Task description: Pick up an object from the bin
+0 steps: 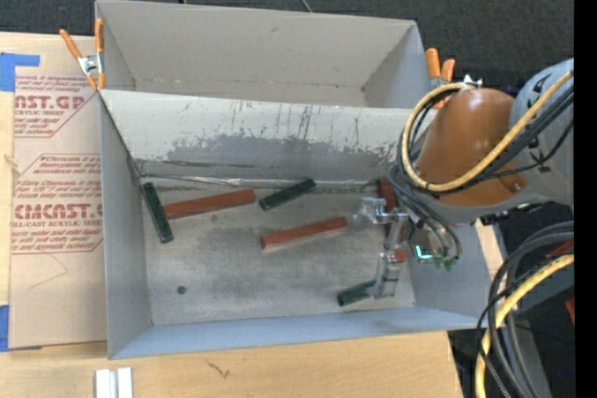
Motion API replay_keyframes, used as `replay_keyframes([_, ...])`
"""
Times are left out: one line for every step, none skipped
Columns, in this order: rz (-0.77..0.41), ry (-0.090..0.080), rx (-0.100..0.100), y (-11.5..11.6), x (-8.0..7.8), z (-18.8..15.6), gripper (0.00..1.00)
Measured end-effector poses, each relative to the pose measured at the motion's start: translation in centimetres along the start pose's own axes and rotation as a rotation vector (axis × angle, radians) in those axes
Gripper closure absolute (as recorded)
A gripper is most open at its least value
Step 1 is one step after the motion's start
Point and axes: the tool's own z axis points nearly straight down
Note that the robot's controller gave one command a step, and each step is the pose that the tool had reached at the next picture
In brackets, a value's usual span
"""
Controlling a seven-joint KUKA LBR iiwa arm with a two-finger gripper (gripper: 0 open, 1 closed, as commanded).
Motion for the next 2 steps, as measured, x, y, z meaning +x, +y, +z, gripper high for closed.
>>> replay_keyframes([-0.001, -0.007, 0.001, 0.0, -0.2, -0.3, 0.0])
replay_keyframes([-0.089, -0.012, 0.001, -1.3, 0.0, 3.5, 0.0])
